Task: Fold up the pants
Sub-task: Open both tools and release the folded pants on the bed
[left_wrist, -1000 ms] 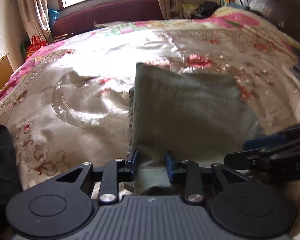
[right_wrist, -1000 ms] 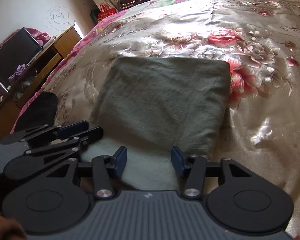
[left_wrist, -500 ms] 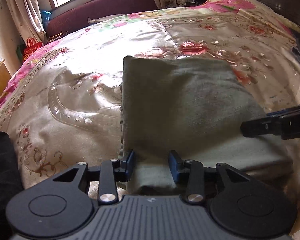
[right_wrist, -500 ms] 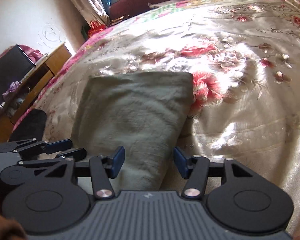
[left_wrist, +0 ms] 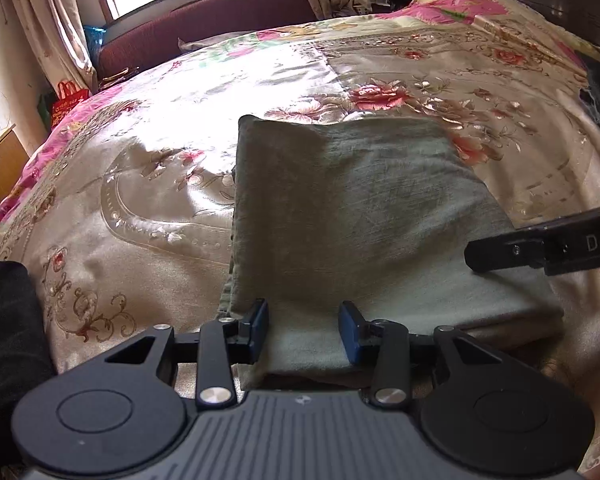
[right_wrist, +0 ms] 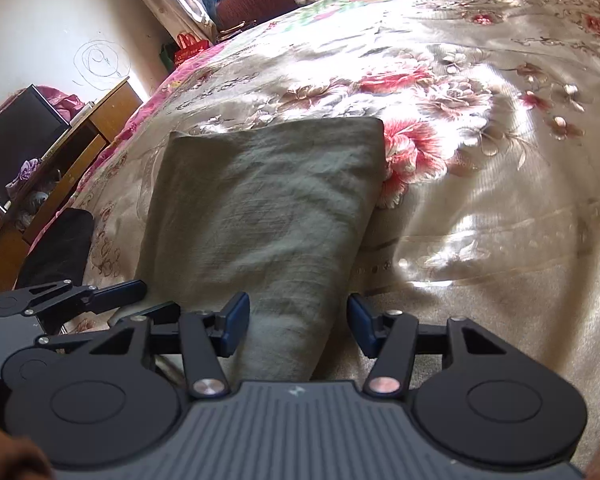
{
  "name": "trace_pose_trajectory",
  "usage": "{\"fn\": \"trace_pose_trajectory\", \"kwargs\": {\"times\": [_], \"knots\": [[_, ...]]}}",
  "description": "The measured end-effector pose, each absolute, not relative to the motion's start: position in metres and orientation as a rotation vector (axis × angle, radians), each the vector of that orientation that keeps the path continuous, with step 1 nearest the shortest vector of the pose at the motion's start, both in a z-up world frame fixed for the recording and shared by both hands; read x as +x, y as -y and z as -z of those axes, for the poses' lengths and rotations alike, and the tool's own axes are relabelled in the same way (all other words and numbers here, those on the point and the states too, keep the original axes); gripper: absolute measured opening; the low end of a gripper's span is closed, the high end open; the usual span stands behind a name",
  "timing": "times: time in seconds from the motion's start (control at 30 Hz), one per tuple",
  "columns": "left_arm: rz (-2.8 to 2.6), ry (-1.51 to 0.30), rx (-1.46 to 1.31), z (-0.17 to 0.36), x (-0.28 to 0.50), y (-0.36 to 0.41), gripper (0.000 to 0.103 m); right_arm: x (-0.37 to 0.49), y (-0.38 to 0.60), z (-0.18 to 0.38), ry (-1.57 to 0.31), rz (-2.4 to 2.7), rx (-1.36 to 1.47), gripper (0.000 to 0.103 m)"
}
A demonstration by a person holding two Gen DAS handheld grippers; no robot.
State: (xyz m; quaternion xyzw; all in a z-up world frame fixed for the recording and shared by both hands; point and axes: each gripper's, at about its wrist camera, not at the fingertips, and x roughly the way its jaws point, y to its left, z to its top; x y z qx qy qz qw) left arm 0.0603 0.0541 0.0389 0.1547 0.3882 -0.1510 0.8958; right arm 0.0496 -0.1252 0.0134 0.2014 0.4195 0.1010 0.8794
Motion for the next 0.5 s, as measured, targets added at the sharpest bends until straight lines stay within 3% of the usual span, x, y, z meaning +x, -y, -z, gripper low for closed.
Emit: {"fn": "trace_pose_trajectory", "kwargs": {"times": [0.13, 0.27, 0.5], "knots": [[0.304, -0.755, 0.304, -0.062, 0.047, -0.054, 0.056, 0.035, 0.126, -0.035, -0.831, -0.206, 0.392, 0.056], [0.326, -0.752, 0.224, -0.071, 0.024, -0.051, 0.073, 0.017, 0.121, -0.048, -0.806, -0.206, 0.410, 0.059], [0.279, -0.729, 0.241, -0.071, -0.010, -0.041, 0.080, -0.013, 0.115, -0.044, -0.830, -0.176, 0.442, 0.060]]}}
